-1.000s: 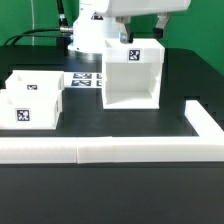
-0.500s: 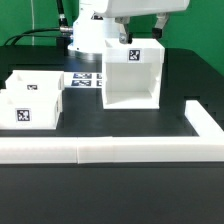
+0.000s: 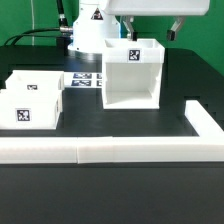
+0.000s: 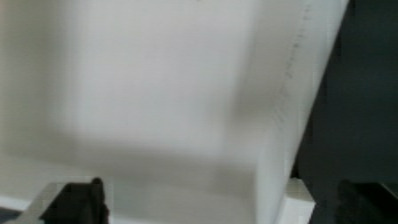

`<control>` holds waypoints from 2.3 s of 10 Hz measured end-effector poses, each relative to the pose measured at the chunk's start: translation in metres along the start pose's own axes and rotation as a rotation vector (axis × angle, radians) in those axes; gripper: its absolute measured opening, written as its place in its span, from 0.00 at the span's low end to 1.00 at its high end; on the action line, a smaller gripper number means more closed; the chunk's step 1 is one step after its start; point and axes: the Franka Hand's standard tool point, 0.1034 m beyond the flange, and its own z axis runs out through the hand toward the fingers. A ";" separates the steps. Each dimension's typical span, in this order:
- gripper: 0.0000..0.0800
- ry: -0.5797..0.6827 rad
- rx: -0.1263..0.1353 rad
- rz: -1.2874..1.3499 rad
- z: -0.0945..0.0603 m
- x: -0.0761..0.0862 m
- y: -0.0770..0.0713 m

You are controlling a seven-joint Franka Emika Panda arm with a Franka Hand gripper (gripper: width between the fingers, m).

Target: Assemble drawer

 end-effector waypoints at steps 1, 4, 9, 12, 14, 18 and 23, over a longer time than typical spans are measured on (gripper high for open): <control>0.81 0.005 0.008 0.015 0.003 0.000 -0.001; 0.81 0.011 0.017 0.036 0.003 0.000 -0.002; 0.81 0.010 0.074 0.163 0.023 -0.021 -0.006; 0.50 0.010 0.073 0.168 0.028 -0.023 -0.010; 0.24 0.010 0.073 0.167 0.028 -0.023 -0.010; 0.05 0.010 0.073 0.167 0.028 -0.022 -0.010; 0.05 0.025 0.075 0.120 0.024 -0.013 -0.005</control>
Offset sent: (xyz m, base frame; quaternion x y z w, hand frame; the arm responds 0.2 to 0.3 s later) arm 0.0000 0.0000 0.0000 0.0000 0.0000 0.0000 1.0000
